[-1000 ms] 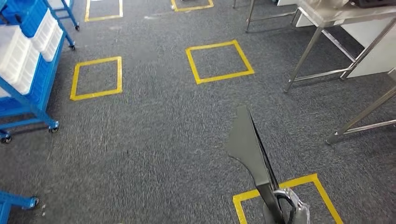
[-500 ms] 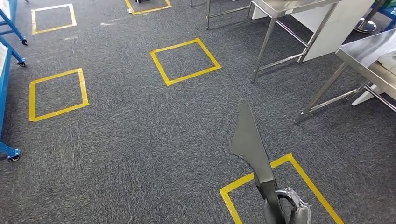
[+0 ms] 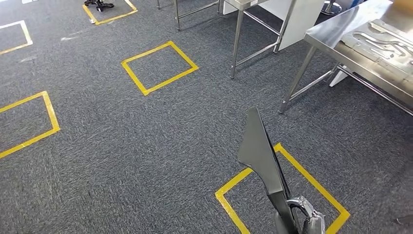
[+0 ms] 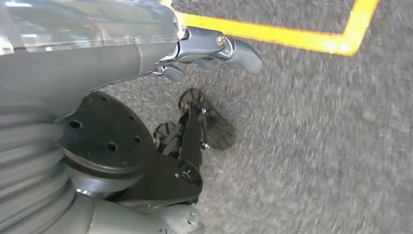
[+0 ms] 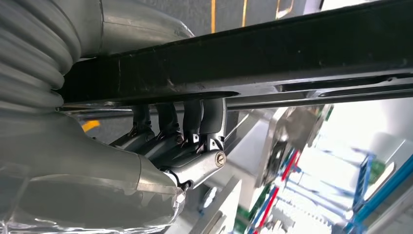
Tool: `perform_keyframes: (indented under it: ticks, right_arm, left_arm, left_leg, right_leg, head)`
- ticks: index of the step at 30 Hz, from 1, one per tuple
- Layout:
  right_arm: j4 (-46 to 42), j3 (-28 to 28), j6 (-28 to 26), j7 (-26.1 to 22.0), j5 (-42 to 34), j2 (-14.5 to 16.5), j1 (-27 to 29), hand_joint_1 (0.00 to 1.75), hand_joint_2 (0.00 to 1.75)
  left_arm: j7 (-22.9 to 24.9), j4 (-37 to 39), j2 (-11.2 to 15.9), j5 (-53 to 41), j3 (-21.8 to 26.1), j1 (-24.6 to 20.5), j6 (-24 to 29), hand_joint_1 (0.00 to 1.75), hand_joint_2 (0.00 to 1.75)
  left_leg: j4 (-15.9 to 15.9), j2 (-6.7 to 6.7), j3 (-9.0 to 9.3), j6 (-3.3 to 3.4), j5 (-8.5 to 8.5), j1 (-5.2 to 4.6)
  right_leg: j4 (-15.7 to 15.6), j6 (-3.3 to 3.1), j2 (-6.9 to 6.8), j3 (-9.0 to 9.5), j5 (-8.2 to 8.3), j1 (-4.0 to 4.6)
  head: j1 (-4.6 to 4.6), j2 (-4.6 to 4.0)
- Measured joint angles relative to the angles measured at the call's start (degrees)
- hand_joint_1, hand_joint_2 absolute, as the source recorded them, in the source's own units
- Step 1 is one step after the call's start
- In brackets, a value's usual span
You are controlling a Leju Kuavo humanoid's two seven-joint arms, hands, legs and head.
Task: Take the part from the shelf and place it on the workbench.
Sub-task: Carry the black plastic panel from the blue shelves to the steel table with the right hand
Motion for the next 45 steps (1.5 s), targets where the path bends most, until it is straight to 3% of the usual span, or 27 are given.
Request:
perform_keyframes:
  ticks: [2,3,5,7,9,11,13,14,16,18,20,21,22,24,26,28,29,31,33,34,35,36,38,40,42,44,45]
  right_arm:
    - [-0.1,0.0,0.1,-0.1,0.1,0.3,0.0,1.75,1.75]
    - [-0.1,0.0,0.1,-0.2,0.2,0.3,-0.1,1.75,1.75]
    - [-0.1,0.0,0.3,-0.2,0.4,0.4,0.0,1.75,1.75]
    - [0.0,0.0,0.3,-0.2,0.6,0.4,0.0,1.75,1.75]
    - [0.0,0.0,0.3,-0.2,0.6,0.4,0.0,1.75,1.75]
    - [-0.1,0.0,0.3,-0.2,0.6,0.5,0.0,1.75,1.75]
    - [-0.1,-0.1,0.4,-0.2,0.7,0.5,0.2,1.75,1.75]
    - [-0.2,-0.1,0.4,-0.1,0.7,0.5,0.3,1.75,1.75]
    - [-0.4,-0.3,0.4,-0.1,0.7,0.6,0.4,1.75,1.75]
    - [-0.4,-0.4,0.5,0.0,0.8,0.6,0.4,1.75,1.75]
    - [-0.4,-0.5,0.6,0.2,0.9,0.6,0.4,1.75,1.75]
    - [-0.4,-0.5,0.7,0.2,0.9,0.6,0.5,1.75,1.75]
    - [-0.4,-0.5,0.8,0.2,0.9,0.6,0.5,1.75,1.75]
    - [-0.5,-0.6,1.0,0.3,1.0,0.6,0.5,1.75,1.75]
    - [-0.5,-0.6,1.1,0.3,1.1,0.7,0.4,1.75,1.75]
    - [-0.6,-0.6,1.1,0.4,1.2,0.7,0.5,1.75,1.75]
    - [-0.6,-0.6,1.0,0.4,1.2,0.7,0.6,1.75,1.75]
    - [-0.7,-0.6,1.0,0.4,1.3,0.8,0.7,1.75,1.75]
    - [-0.7,-0.6,0.9,0.5,1.3,0.8,0.7,1.75,1.75]
    - [-0.7,-0.6,1.0,0.6,1.3,0.8,0.7,1.75,1.75]
    - [-0.7,-0.6,1.0,0.6,1.3,0.8,0.8,1.75,1.75]
    - [-0.7,-0.6,1.0,0.6,1.4,0.8,0.8,1.75,1.75]
    - [-0.7,-0.6,1.0,0.7,1.4,0.8,0.8,1.75,1.75]
    - [-0.7,-0.6,0.9,0.8,1.4,0.8,0.8,1.75,1.75]
    - [-0.8,-0.6,1.2,0.9,0.7,0.9,0.9,1.75,1.75]
    - [-0.9,-0.7,2.2,1.5,-1.0,1.0,1.1,1.75,1.75]
    - [-1.0,-0.7,2.8,1.7,-1.8,1.0,1.2,1.75,1.75]
  left_arm:
    - [0.0,0.0,0.1,0.0,0.2,0.0,0.0,0.0,1.75]
    - [0.0,0.0,0.1,0.0,0.4,0.0,0.0,0.0,1.75]
    - [0.0,0.0,0.1,0.0,0.6,0.0,0.0,0.0,1.75]
    - [0.0,0.0,0.1,0.0,0.8,0.0,0.0,0.0,1.75]
    - [0.0,0.0,0.1,0.0,0.8,0.1,-0.1,0.0,1.75]
    - [0.0,0.0,0.1,0.1,1.0,0.1,-0.2,0.0,1.75]
    - [0.1,0.0,0.0,0.2,1.2,0.0,-0.4,0.0,1.75]
    - [0.1,0.0,0.0,0.2,1.3,-0.1,-0.5,0.0,1.75]
    - [0.1,0.0,-0.1,0.4,1.4,-0.1,-0.6,0.0,1.75]
    - [0.1,0.0,-0.1,0.6,1.7,-0.1,-0.6,0.0,1.75]
    - [0.1,0.0,-0.1,0.6,1.9,0.0,-0.5,0.0,1.75]
    - [0.1,0.0,-0.1,0.6,2.0,0.0,-0.5,0.0,1.75]
    - [0.1,0.0,-0.1,0.7,2.0,-0.1,-0.5,0.0,1.75]
    - [0.1,0.0,-0.2,0.7,2.0,-0.1,-0.5,0.0,1.75]
    - [0.1,0.0,-0.2,0.8,2.0,-0.1,-0.5,0.0,1.75]
    - [0.2,0.0,-0.3,0.9,2.1,-0.2,-0.6,0.0,1.75]
    - [0.2,0.0,-0.2,1.0,2.1,-0.2,-0.6,0.0,1.75]
    - [0.2,0.0,-0.1,1.1,2.2,-0.3,-0.7,0.0,1.75]
    - [0.2,0.0,-0.1,1.2,2.4,-0.3,-0.7,0.0,1.75]
    - [0.2,0.0,-0.1,1.2,2.5,-0.2,-0.7,0.0,1.75]
    - [0.2,0.0,-0.1,1.2,2.7,-0.2,-0.7,0.0,1.75]
    - [0.2,0.0,-0.1,1.3,2.8,-0.2,-0.7,0.0,1.75]
    - [0.2,0.0,0.0,1.3,3.0,-0.2,-0.7,0.0,1.75]
    - [0.2,0.0,0.0,1.4,3.2,-0.2,-0.7,0.0,1.75]
    - [0.1,0.0,-0.1,1.6,3.3,-0.2,-0.8,0.0,1.75]
    - [0.0,0.0,-0.2,1.8,3.4,-0.3,-1.1,0.0,1.75]
    - [-0.1,0.0,-0.2,1.9,3.4,-0.4,-1.2,0.0,1.75]
  left_leg:
    - [6.5,-3.25,-2.84,-0.35,-3.68,0.25]
    - [10.5,-4.16,-4.74,-0.44,-5.44,0.31]
    - [14.9,-4.65,-7.14,-0.56,-5.99,0.35]
    - [10.6,-5.16,-5.76,-0.54,-2.14,0.5]
    - [3.2,-7.83,-2.93,-0.41,1.31,0.83]
    - [0.1,-9.74,-1.85,-0.04,2.03,0.93]
    - [-0.2,-8.82,-1.87,0.66,2.29,0.75]
    - [-0.4,-8.17,-1.81,1.05,2.49,0.75]
    - [-0.9,-6.55,-1.77,1.82,2.85,0.88]
    - [-1.1,-4.81,-1.87,2.22,2.91,0.67]
    - [-1.1,-3.03,-1.93,2.35,2.82,0.48]
    - [-1.1,-2.21,-1.89,2.36,2.76,0.44]
    - [-1.1,-1.47,-1.79,2.32,2.68,0.42]
    - [-1.0,-0.27,-1.38,2.01,2.43,0.29]
    - [-1.0,0.6,-0.99,1.48,2.17,0.14]
    - [-1.2,1.58,-0.56,0.88,2.04,0.08]
    - [-1.2,1.56,-0.34,0.56,1.82,0.12]
    - [1.3,-0.69,-1.04,0.03,-0.16,0.22]
    - [8.1,-3.74,-4.08,-0.22,-3.89,0.42]
    - [11.6,-4.33,-5.81,-0.33,-5.26,0.46]
    - [13.8,-4.54,-6.98,-0.41,-5.63,0.46]
    - [14.0,-4.63,-7.25,-0.43,-4.8,0.47]
    - [8.4,-5.41,-5.09,-0.32,-0.68,0.59]
    - [1.9,-8.02,-2.49,0.0,1.92,0.79]
    - [-0.2,-9.56,-1.79,0.5,2.02,0.69]
    - [-0.5,-8.73,-1.65,1.27,2.32,0.51]
    - [-0.8,-8.27,-1.52,1.72,2.53,0.53]
  right_leg:
    - [-0.2,-0.52,1.26,0.04,0.17,-0.16]
    - [-0.1,-0.64,1.93,0.0,0.19,-0.14]
    - [0.0,-0.68,3.53,0.01,0.17,-0.11]
    - [0.4,-0.52,5.3,0.06,0.04,-0.2]
    - [1.1,-0.04,6.9,-0.23,-0.23,-0.28]
    - [1.5,0.68,8.16,-0.94,-0.22,-0.31]
    - [1.4,1.48,9.35,-1.47,0.17,-0.43]
    - [1.5,1.78,9.24,-1.63,0.15,-0.48]
    - [4.6,2.27,6.36,-3.17,-1.8,-0.22]
    - [11.6,2.58,2.81,-6.63,-5.57,-0.1]
    - [16.8,2.77,1.93,-9.1,-7.15,-0.25]
    - [16.5,2.77,1.74,-8.81,-6.37,-0.32]
    - [13.9,2.69,1.38,-7.32,-4.75,-0.35]
    - [5.7,2.16,-0.95,-2.6,-1.51,-0.07]
    - [1.0,1.54,-2.62,-0.09,-0.43,0.42]
    - [0.5,1.07,-1.73,-0.12,-0.42,0.64]
    - [0.2,0.8,-1.1,0.03,-0.21,0.48]
    - [-0.6,0.13,0.23,0.41,0.36,-0.02]
    - [-0.7,-0.27,1.58,0.46,0.61,-0.24]
    - [-0.7,-0.33,2.35,0.37,0.6,-0.22]
    - [-0.5,-0.34,3.17,0.33,0.58,-0.2]
    - [-0.4,-0.31,4.04,0.3,0.53,-0.19]
    - [0.0,-0.1,5.76,0.29,0.36,-0.22]
    - [0.7,0.41,7.23,-0.02,0.08,-0.16]
    - [1.0,1.14,8.25,-0.51,0.02,-0.28]
    - [1.0,1.92,8.76,-0.77,0.14,-0.61]
    - [1.4,2.25,7.98,-1.0,-0.18,-0.59]
  head:
    - [-0.25,-0.01]
    - [-0.35,-0.01]
    - [-0.32,-0.01]
    - [-0.32,0.0]
    - [-0.3,0.0]
    - [-0.24,-0.01]
    - [-0.2,-0.01]
    - [-0.16,-0.01]
    - [0.37,-0.01]
    - [0.88,0.0]
    - [0.92,-0.01]
    - [0.92,-0.01]
    - [0.93,-0.01]
    - [0.91,-0.01]
    - [0.86,-0.01]
    - [0.83,-0.01]
    - [0.82,-0.01]
    - [0.62,-0.01]
    - [0.41,-0.01]
    - [0.38,-0.01]
    - [0.38,-0.01]
    - [0.38,-0.01]
    - [0.37,-0.01]
    - [0.4,-0.01]
    - [0.35,0.0]
    - [0.27,0.0]
    - [0.3,0.0]
